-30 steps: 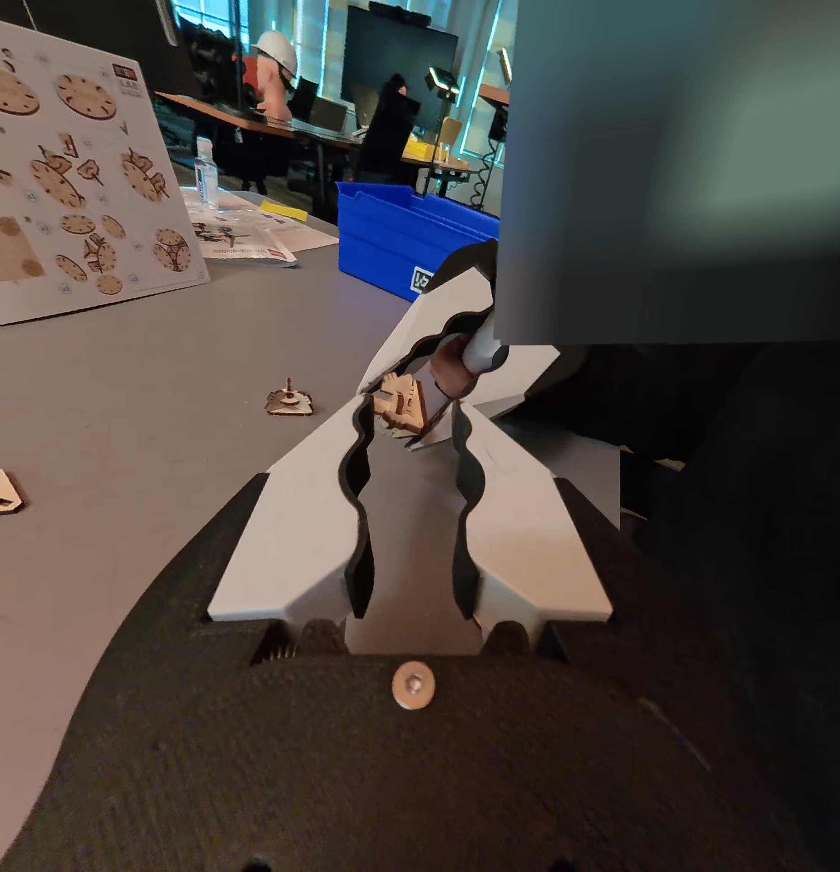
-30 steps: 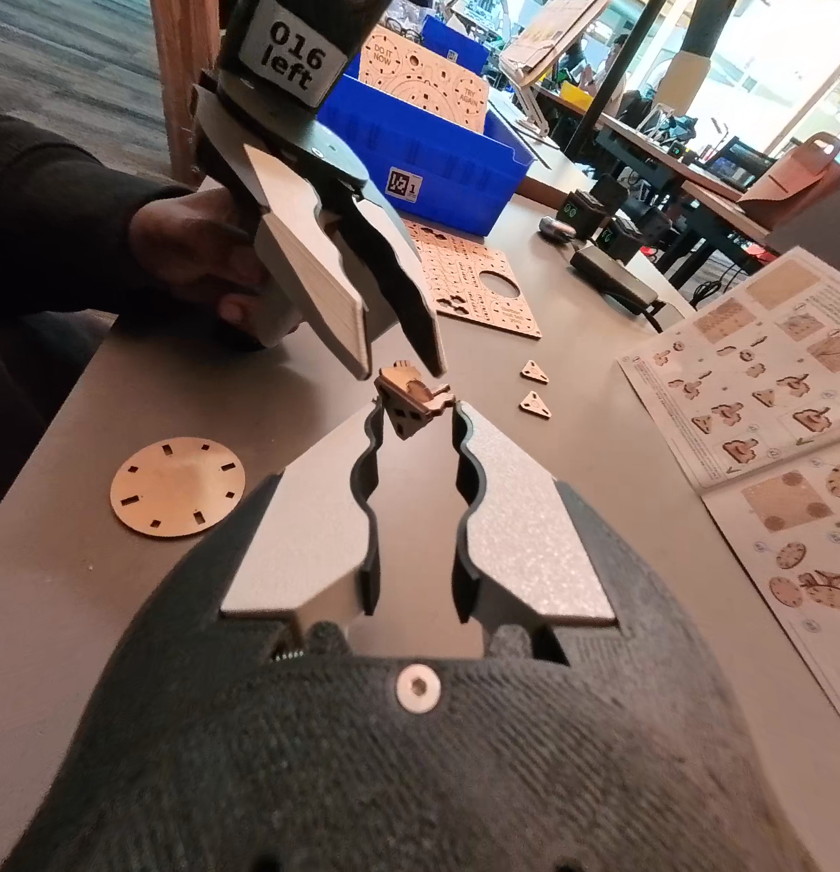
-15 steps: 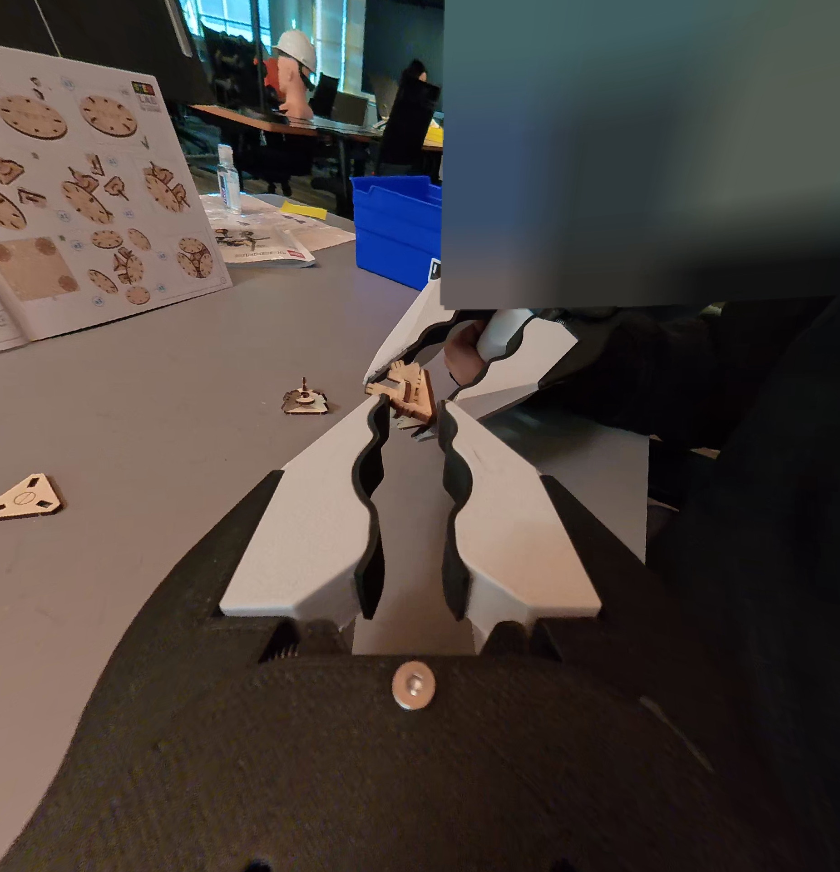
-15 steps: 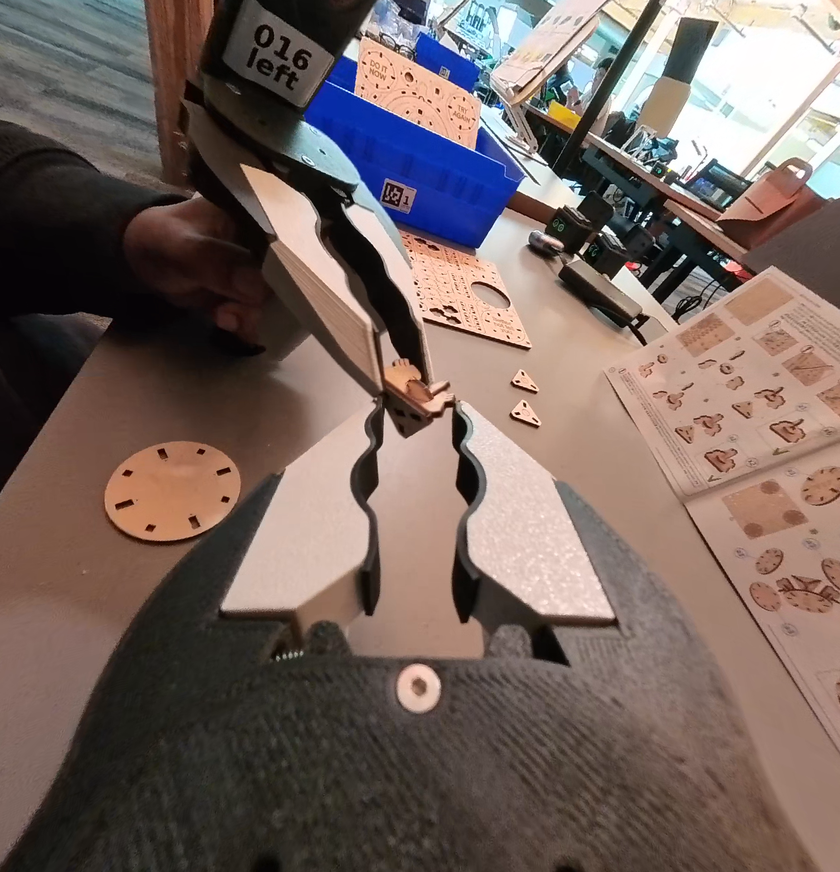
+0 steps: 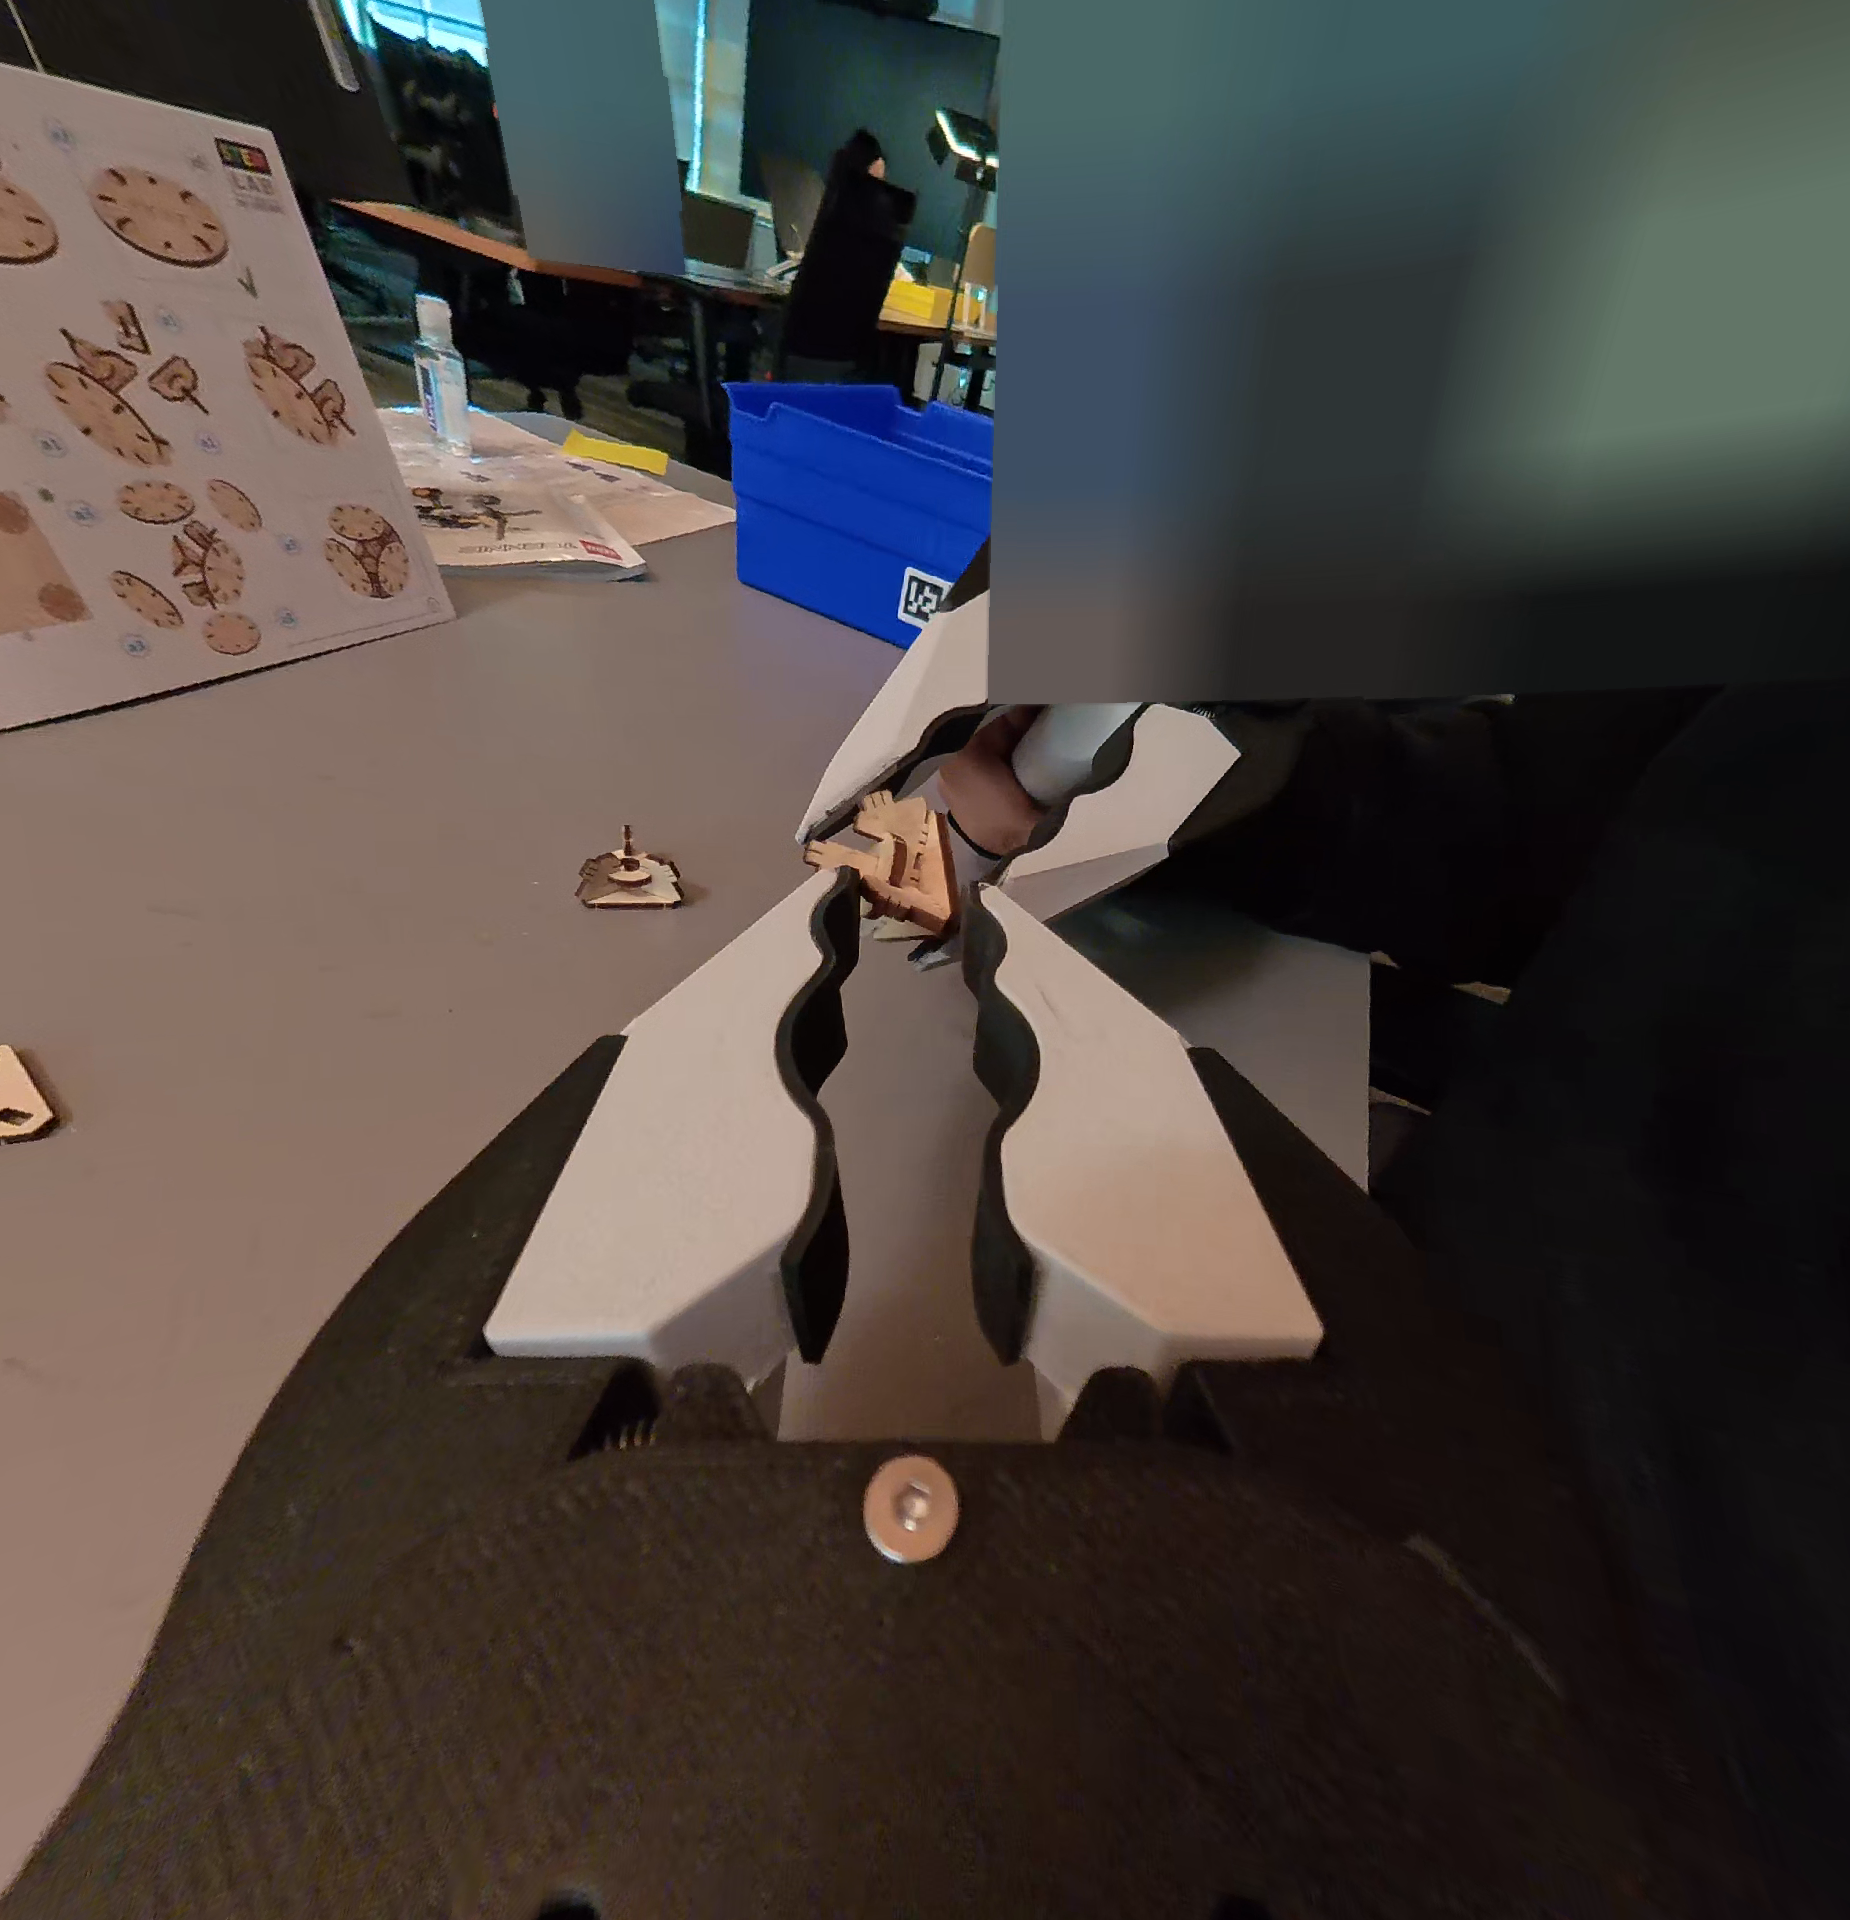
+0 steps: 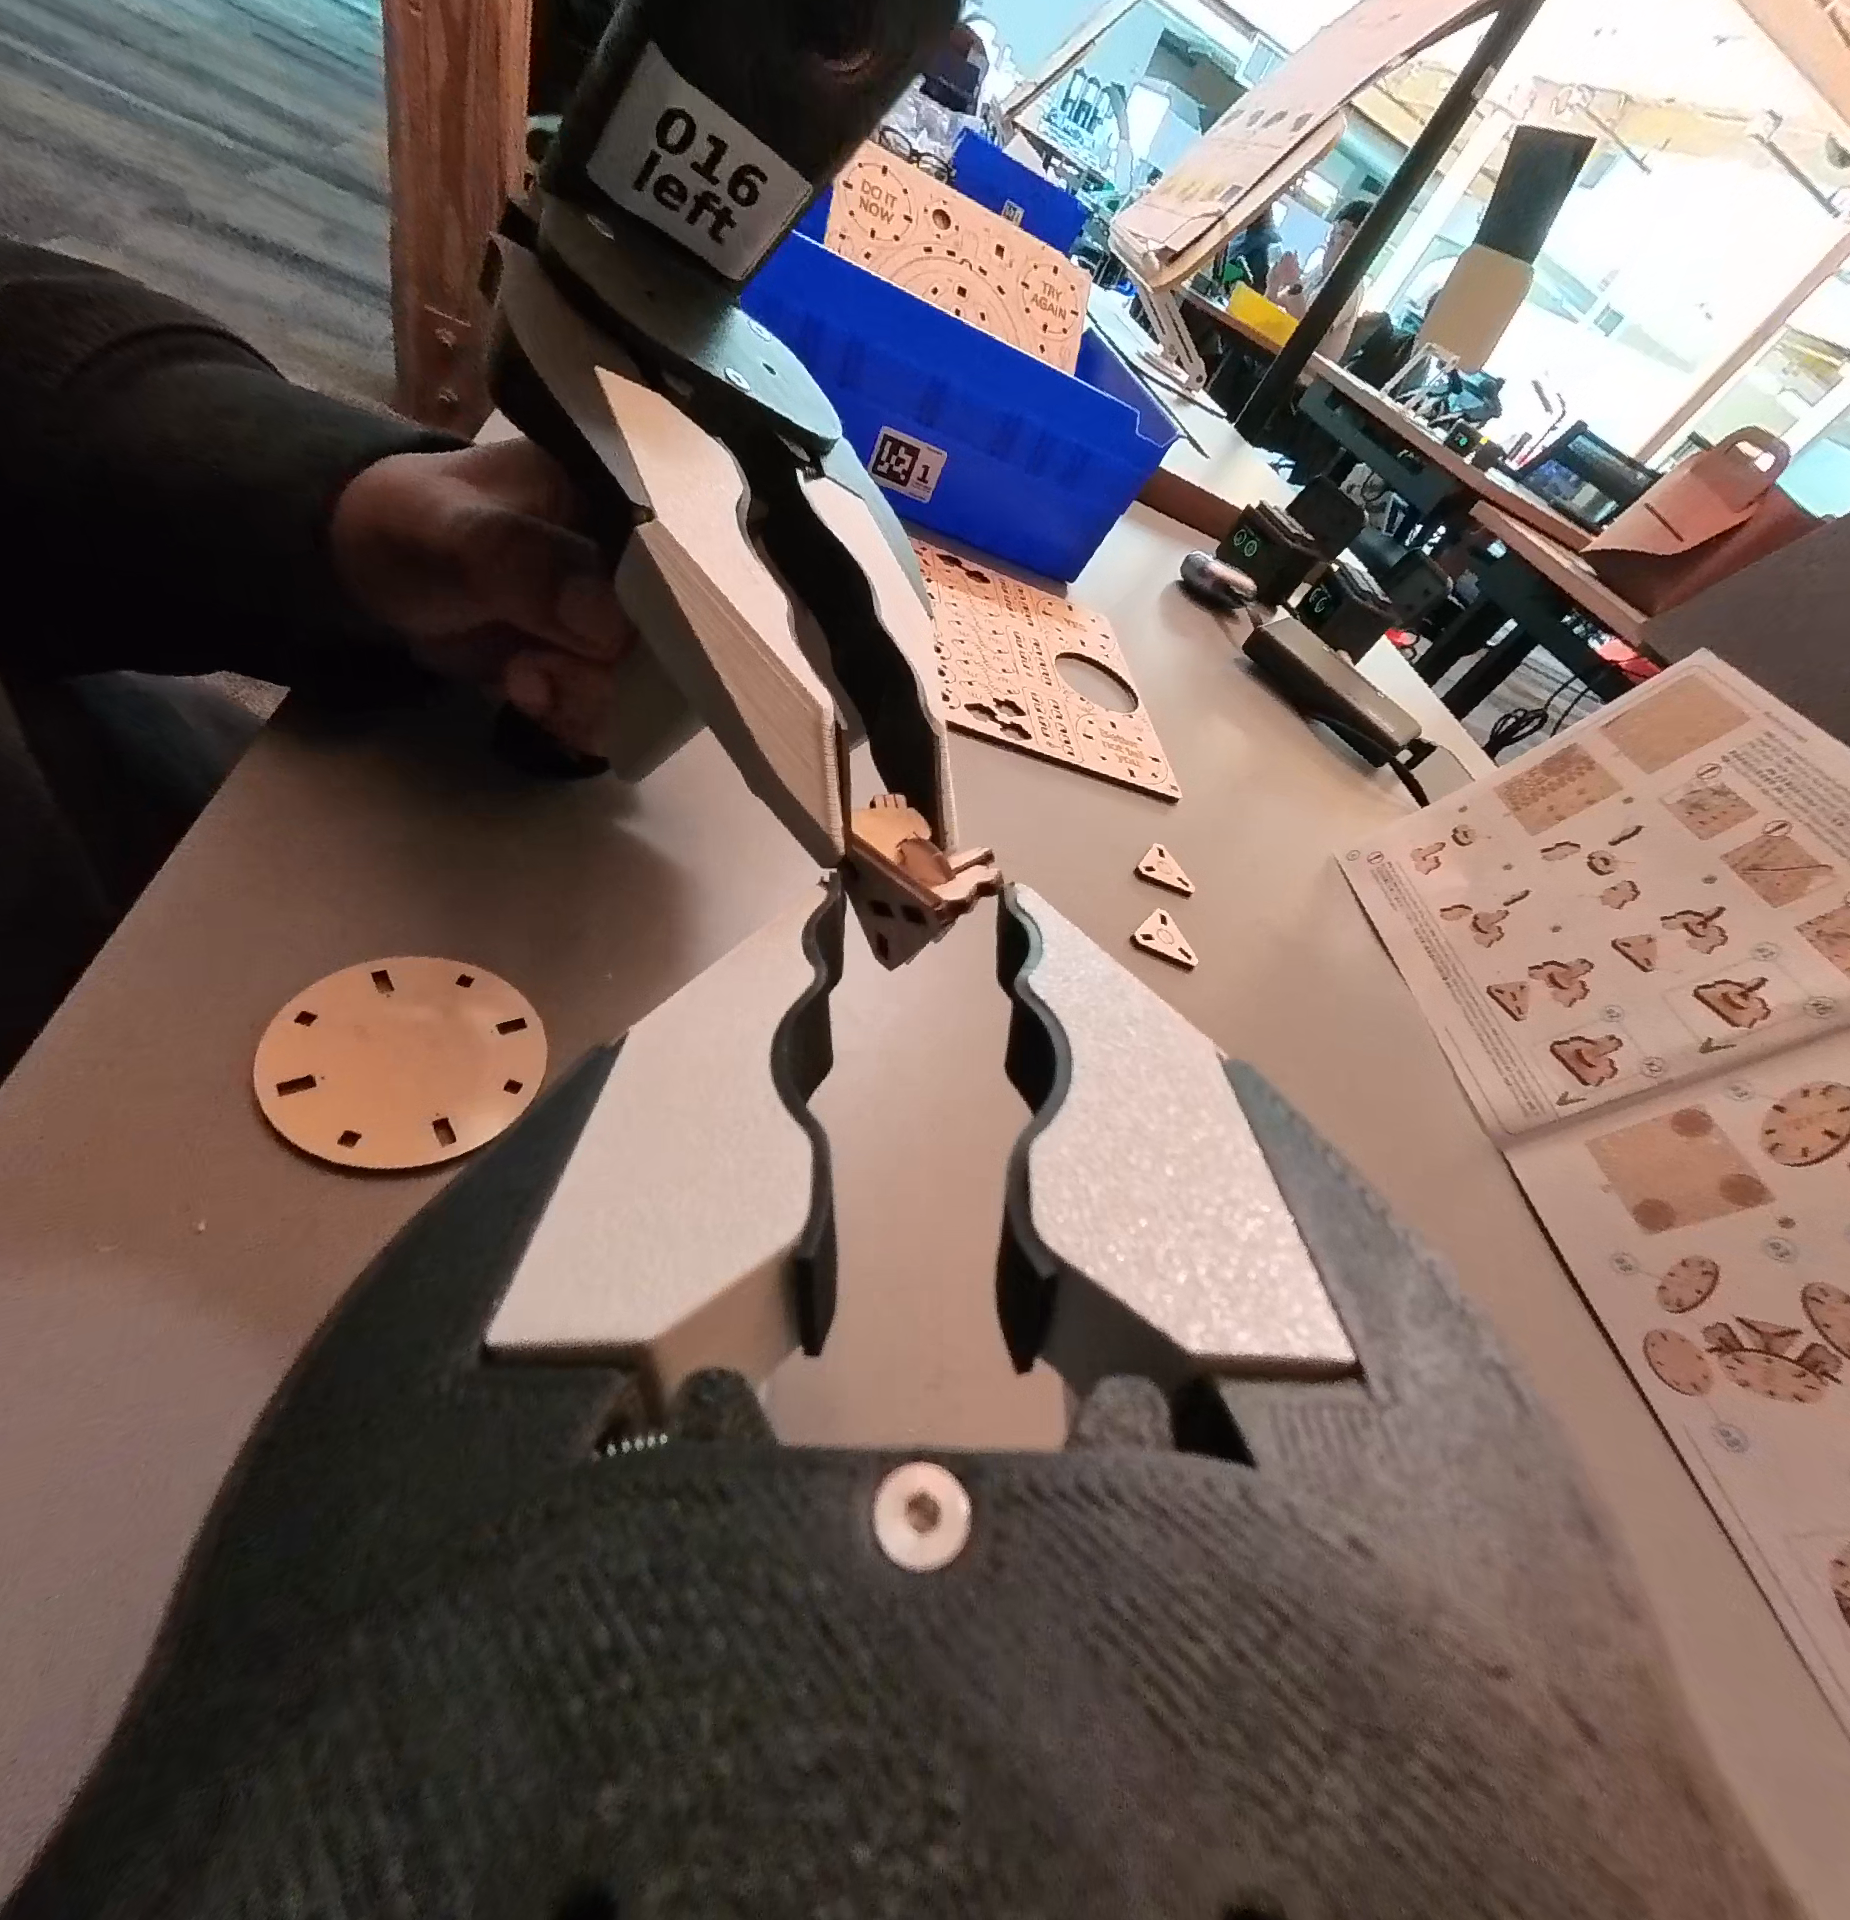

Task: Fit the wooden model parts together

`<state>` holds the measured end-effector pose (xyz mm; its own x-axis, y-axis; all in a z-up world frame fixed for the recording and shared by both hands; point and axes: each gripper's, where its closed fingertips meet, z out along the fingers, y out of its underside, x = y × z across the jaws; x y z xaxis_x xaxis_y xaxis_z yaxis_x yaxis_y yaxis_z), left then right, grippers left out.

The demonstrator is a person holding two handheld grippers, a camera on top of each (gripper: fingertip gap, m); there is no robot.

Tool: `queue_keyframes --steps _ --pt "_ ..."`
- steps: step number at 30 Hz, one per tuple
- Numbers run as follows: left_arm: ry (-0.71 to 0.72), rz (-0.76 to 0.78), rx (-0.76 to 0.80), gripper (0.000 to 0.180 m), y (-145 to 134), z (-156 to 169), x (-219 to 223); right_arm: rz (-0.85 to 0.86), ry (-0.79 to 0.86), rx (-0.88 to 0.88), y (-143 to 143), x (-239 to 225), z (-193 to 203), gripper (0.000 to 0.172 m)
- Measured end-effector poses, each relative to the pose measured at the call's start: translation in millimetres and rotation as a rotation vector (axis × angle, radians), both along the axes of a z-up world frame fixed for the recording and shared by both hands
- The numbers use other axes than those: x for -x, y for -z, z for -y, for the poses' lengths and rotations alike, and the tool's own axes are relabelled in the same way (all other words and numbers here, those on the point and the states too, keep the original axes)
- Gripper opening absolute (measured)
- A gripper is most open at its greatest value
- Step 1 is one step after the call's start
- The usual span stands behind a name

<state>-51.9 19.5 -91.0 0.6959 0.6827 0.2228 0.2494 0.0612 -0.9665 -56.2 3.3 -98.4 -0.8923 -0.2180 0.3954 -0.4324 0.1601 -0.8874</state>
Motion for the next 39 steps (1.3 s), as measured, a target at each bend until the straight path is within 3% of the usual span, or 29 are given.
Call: queue_keyframes --steps 7,15,25,32,39 --pt "0.029 -0.011 -0.020 0.017 -3.1 -1.1 -3.2 0.085 -0.051 -0.034 5.3 -5.1 -1.2 0.036" --pt "0.143 0.005 -0.136 0.017 -12.1 -3.5 -14.0 0.094 -0.130 0.040 -8.4 -12.5 -9.8 0.021" --pt "0.377 0.056 -0.256 0.017 -20.4 -20.6 -38.2 0.174 -0.256 0.077 -19.1 -33.4 -17.6 0.042" --pt "0.430 0.041 -0.259 0.017 -23.4 -25.7 -46.1 0.129 -0.313 0.096 -24.1 -47.8 -22.5 0.027" --pt "0.424 0.032 -0.280 0.017 -26.4 -23.0 -45.6 0.131 -0.306 0.109 -28.2 -46.3 -23.1 0.026"
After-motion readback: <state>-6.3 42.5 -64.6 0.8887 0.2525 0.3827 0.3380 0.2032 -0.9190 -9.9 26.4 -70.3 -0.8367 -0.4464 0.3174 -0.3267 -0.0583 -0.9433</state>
